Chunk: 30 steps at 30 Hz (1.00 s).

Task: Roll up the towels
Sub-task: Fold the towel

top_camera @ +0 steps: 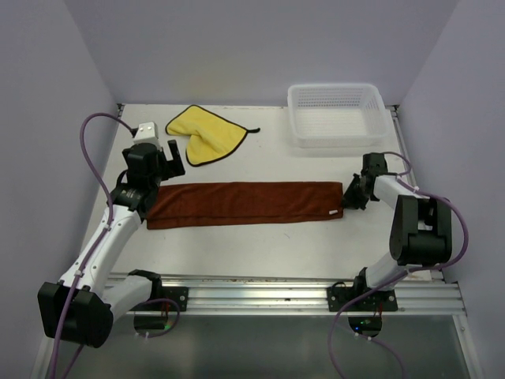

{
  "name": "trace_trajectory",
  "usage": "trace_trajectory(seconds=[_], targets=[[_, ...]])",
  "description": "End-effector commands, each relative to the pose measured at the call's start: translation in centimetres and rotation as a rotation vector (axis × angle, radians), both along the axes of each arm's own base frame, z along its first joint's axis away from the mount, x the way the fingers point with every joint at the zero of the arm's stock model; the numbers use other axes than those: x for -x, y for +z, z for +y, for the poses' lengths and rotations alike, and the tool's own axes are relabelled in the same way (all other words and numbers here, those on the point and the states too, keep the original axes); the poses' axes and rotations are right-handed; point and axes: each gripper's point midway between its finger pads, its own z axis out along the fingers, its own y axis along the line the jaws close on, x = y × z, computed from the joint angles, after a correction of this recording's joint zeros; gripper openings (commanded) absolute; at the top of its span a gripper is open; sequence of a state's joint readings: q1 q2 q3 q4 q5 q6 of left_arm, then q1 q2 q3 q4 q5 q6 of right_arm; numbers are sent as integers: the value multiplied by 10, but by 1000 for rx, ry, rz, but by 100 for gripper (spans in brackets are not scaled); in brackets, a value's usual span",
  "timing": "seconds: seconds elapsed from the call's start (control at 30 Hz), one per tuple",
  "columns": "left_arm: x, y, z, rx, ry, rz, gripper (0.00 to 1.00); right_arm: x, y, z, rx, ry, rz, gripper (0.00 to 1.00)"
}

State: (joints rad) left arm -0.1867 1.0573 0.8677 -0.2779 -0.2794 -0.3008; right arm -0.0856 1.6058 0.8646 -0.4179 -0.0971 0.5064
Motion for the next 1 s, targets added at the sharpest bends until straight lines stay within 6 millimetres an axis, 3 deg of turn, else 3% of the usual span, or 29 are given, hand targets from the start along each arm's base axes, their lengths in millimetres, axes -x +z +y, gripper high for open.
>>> trace_trajectory(seconds=[0.0,0.07,0.23,0.4,0.53,0.63,0.73,0.77,0.8,0.87,0.9,0.97], targets=[[-5,14,-4,-6,-25,-60,100,5,1,-4,27,-4,49,6],[-5,14,-4,-6,-25,-60,100,-1,10,-14,76,-18,42,0],[-4,15,-4,-4,-30,-65,99,3,35,-41,220,-69,55,0],[-4,17,-4,-4,-32,-71,99,9,95,-101,534,-199,13,0],[-4,15,-6,-2,-40,-66,100,8,145,-123,643,-261,-71,0],[-4,15,-8,3,-50,-65,100,6,163,-128,661,-265,-99,0],[-3,15,-9,6,-54,-67,100,-11,174,-106,568,-160,-202,0],[-3,15,-10,7,-56,-68,100,-25,183,-82,483,-89,-300,0],[-3,16,-11,8,-59,-69,100,-30,186,-71,463,-37,-339,0],[-4,16,-11,10,-64,-71,100,-39,192,-48,439,41,-399,0],[-3,16,-12,11,-67,-70,100,-42,193,-23,429,122,-414,0],[-3,16,-12,12,-69,-67,100,-46,198,8,399,214,-431,0]])
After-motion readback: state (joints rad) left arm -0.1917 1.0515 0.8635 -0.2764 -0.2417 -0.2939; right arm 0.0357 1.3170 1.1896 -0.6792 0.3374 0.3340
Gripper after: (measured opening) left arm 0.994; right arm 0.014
